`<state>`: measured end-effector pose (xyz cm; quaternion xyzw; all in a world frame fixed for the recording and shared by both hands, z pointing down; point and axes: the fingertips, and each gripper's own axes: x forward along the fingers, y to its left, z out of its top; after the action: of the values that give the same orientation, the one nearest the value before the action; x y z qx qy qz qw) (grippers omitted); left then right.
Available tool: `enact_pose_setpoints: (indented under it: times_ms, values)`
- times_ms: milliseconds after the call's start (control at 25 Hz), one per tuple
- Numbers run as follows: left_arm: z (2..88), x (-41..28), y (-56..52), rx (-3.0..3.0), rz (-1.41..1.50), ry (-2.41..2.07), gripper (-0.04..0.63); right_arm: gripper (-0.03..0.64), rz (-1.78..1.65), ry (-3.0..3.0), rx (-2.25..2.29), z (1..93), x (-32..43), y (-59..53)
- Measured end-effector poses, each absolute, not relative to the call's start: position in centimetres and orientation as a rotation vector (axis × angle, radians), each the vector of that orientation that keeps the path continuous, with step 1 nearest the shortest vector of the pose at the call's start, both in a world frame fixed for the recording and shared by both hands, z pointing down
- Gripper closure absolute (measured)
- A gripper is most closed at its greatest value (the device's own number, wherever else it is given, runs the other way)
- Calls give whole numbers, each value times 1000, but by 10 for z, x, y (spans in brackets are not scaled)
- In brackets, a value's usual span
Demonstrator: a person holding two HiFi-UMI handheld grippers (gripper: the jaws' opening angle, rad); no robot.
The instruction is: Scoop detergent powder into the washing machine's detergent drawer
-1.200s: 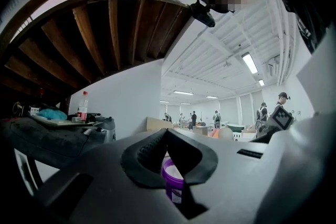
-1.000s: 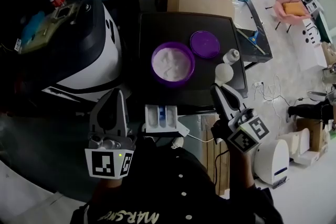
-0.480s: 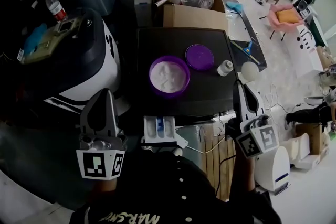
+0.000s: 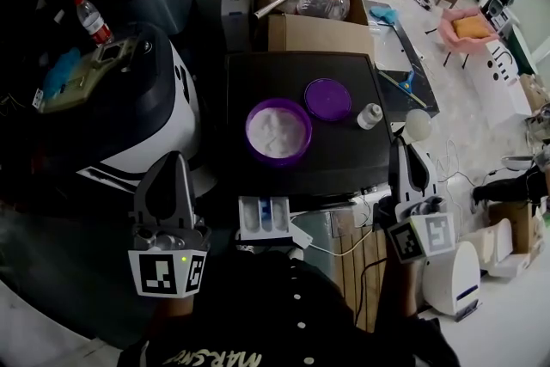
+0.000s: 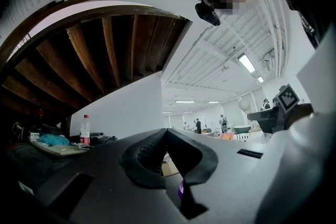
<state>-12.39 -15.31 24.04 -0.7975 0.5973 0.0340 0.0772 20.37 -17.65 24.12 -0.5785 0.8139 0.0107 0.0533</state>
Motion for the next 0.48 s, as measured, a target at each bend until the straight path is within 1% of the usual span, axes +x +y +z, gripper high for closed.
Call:
enact_pose_setpoints:
  times_ms: [280,440,480]
  values:
    - [243,-121,-153,-2397,104,1786,581,583,32,2478,-1795,249,207,-175]
    - [243,-122,-153,-2396,111,1787,581,584,40,2467,-1763,224,191,-180]
    - [243,-123,-153,-2395,111,1788,581,584,38,2468,-1772,230,194,-179]
